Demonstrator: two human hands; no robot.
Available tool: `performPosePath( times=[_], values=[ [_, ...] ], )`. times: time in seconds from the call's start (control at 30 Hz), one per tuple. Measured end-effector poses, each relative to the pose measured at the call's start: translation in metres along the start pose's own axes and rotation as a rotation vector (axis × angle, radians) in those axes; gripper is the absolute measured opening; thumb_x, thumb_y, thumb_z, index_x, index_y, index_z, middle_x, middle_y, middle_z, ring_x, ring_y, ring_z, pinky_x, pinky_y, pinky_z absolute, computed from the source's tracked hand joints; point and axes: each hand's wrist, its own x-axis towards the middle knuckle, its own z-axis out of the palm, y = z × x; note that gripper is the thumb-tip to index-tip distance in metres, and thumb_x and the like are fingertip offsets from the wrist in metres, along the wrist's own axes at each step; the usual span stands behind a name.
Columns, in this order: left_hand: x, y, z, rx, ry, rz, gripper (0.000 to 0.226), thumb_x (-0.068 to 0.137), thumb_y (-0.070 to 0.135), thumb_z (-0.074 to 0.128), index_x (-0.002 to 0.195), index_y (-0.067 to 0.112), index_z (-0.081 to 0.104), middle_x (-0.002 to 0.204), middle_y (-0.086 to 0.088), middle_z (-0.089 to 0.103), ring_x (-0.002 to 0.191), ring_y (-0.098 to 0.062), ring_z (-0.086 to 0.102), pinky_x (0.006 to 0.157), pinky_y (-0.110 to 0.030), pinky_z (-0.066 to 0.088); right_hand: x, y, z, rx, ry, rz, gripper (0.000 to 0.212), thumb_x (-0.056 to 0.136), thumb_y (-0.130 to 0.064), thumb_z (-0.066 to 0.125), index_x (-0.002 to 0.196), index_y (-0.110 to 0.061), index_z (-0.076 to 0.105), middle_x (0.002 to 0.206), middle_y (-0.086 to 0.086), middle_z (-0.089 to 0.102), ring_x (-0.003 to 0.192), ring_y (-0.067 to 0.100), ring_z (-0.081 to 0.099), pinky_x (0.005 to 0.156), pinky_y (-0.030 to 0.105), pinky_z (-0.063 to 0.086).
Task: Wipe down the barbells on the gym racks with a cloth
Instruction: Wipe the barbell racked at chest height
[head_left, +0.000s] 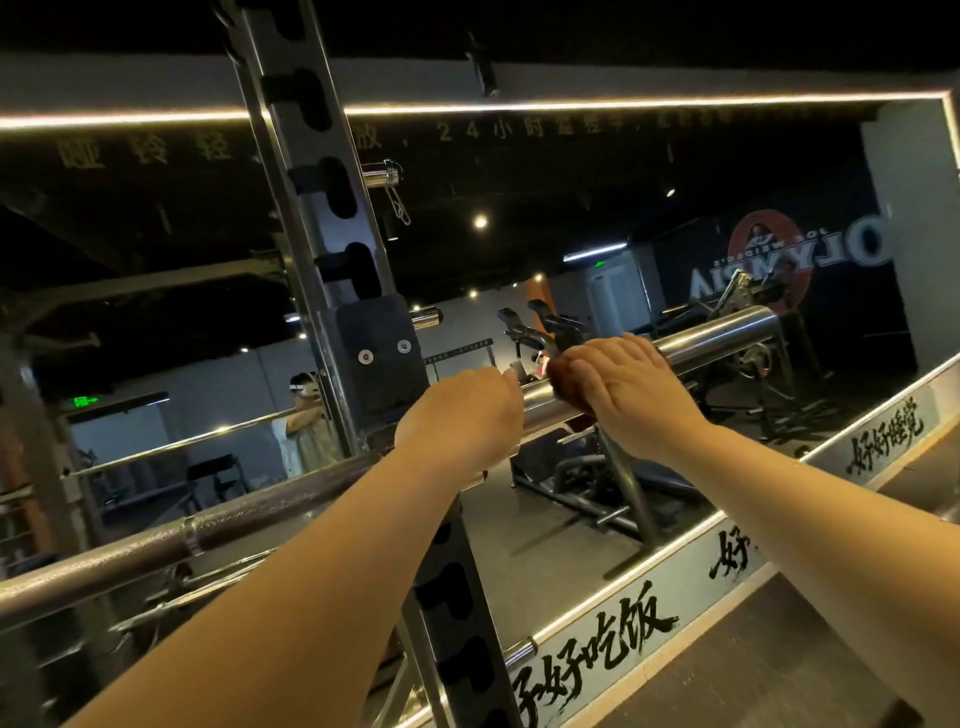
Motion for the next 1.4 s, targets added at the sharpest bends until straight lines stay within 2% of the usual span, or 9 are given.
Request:
performPosePath(
  times=[0.17,0.27,0.4,0.57,0.67,0.83,1.07,1.27,1.4],
  values=[
    [0.002,0.0,0.0,0.011,-0.023,-0.015,0.019,0.107,0.016,0.041,0.121,0.01,0.052,0.098,-0.005,0.052,0.093,-0.023,0.057,0.088,-0.039,0.052,-0.004,-0.029,0.012,0.203,0.144,0.338,0.048,0.107,-0.041,0.015,0.128,-0.026,0.056,0.139,-0.006,0.051,0.148,0.024,0.027,0.126,0.05,-0.002],
    [0.003,0.002,0.001,0.092,0.008,0.017,0.023,0.107,0.025,0.043,0.124,0.011,0.051,0.1,-0.003,0.05,0.091,-0.019,0.055,0.084,-0.034,0.05,-0.018,-0.067,0.015,0.221,0.088,0.205,0.06,0.103,-0.045,0.007,0.145,-0.027,0.045,0.152,-0.008,0.039,0.154,0.018,0.011,0.124,0.044,-0.014],
    [0.006,0.002,0.004,0.164,-0.035,0.019,0.031,0.105,0.033,0.05,0.128,0.012,0.052,0.1,-0.001,0.045,0.094,-0.019,0.056,0.086,-0.034,0.051,-0.02,-0.033,0.009,0.15,0.003,-0.028,0.053,0.107,-0.051,0.013,0.154,-0.036,0.033,0.155,-0.014,0.036,0.152,0.011,0.015,0.123,0.031,-0.013],
    [0.015,0.011,0.003,0.243,-0.05,-0.041,0.025,0.104,0.026,0.05,0.126,0.017,0.055,0.095,0.0,0.048,0.089,-0.02,0.05,0.095,-0.041,0.046,-0.002,0.048,0.006,0.026,-0.007,0.185,0.045,0.105,-0.04,0.026,0.146,-0.029,0.041,0.15,-0.006,0.042,0.151,0.022,0.023,0.127,0.05,0.002],
    [0.025,0.032,0.003,0.29,-0.045,0.01,0.032,0.106,0.022,0.044,0.138,0.017,0.042,0.092,-0.003,0.05,0.091,-0.022,0.056,0.091,-0.041,0.051,0.007,0.017,0.008,0.186,0.051,0.399,0.039,0.107,-0.033,0.026,0.137,-0.026,0.049,0.149,-0.003,0.042,0.153,0.026,0.013,0.125,0.058,-0.004],
    [0.041,0.043,0.008,0.349,-0.042,0.099,0.031,0.109,0.034,0.033,0.135,0.019,0.042,0.08,0.0,0.044,0.079,-0.02,0.058,0.078,-0.037,0.056,-0.01,-0.008,0.009,0.176,0.045,0.105,0.063,0.098,-0.046,0.002,0.142,-0.035,0.047,0.147,-0.013,0.042,0.15,0.013,0.017,0.123,0.043,-0.015],
    [0.038,0.04,0.012,0.499,-0.035,0.142,0.041,0.108,0.013,0.033,0.148,0.012,0.027,0.091,-0.004,0.045,0.073,-0.019,0.054,0.068,-0.03,0.049,0.008,0.097,-0.007,0.186,-0.017,0.134,0.049,0.108,-0.041,0.015,0.132,-0.03,0.057,0.131,-0.014,0.057,0.135,0.008,0.04,0.125,0.042,-0.002],
    [0.036,0.042,0.012,0.546,-0.045,0.134,0.049,0.108,0.009,0.031,0.155,0.008,0.016,0.097,-0.006,0.043,0.06,-0.013,0.039,0.066,-0.028,0.041,0.039,0.173,-0.026,-0.048,-0.119,0.286,0.045,0.098,-0.034,0.018,0.084,-0.019,0.059,0.093,0.0,0.062,0.096,0.024,0.057,0.105,0.052,0.031],
    [0.037,0.041,0.015,0.562,-0.06,0.14,0.047,0.11,0.013,0.031,0.154,0.009,0.018,0.101,-0.006,0.047,0.07,-0.016,0.046,0.069,-0.027,0.044,0.052,0.197,-0.021,0.13,-0.009,0.588,0.024,0.104,-0.015,0.042,0.095,-0.009,0.064,0.1,0.009,0.064,0.1,0.032,0.061,0.097,0.051,0.046]
  ],
)
